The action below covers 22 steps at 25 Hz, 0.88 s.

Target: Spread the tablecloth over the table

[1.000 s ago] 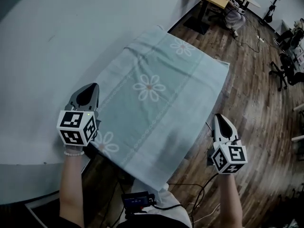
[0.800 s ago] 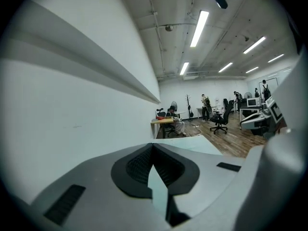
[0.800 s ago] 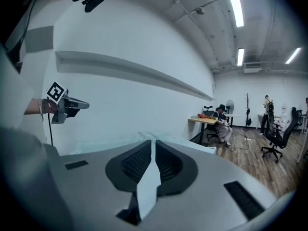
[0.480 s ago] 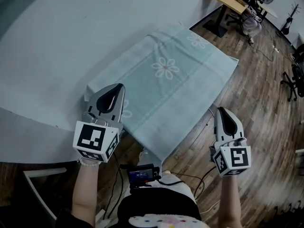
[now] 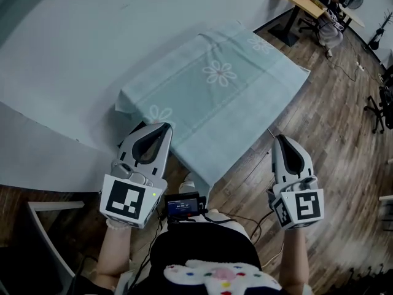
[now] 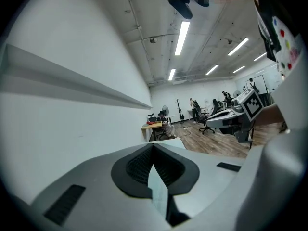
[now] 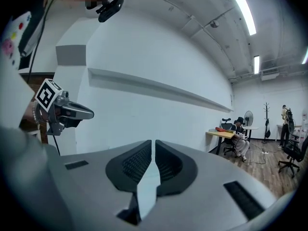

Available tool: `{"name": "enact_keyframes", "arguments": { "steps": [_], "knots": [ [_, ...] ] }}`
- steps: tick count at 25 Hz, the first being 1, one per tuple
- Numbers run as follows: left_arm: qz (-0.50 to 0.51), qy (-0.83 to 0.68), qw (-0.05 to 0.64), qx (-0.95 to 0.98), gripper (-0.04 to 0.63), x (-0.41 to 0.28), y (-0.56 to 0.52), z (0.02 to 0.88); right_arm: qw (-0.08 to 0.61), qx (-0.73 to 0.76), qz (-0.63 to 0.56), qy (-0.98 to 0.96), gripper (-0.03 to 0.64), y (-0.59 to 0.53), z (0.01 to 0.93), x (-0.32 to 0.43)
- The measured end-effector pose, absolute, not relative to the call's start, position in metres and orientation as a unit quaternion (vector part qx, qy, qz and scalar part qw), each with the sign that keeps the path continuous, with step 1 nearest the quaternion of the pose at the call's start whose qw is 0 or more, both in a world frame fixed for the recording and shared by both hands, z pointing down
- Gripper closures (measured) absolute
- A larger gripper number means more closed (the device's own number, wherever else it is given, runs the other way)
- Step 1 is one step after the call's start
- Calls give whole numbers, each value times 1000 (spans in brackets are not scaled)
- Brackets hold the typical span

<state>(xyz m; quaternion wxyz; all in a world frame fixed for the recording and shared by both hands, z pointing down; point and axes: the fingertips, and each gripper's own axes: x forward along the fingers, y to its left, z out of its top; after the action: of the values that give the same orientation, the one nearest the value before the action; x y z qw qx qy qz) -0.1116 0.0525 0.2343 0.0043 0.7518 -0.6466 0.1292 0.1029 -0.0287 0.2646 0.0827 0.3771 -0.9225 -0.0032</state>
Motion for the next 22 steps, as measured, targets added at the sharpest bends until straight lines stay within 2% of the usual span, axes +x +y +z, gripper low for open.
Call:
{"name": "enact_keyframes", "arguments": {
  "steps": [22],
  "knots": [
    [106,-639,15,761,583,-79,83,240,89,360,-56,-927,571,17,244,99]
  ]
}}
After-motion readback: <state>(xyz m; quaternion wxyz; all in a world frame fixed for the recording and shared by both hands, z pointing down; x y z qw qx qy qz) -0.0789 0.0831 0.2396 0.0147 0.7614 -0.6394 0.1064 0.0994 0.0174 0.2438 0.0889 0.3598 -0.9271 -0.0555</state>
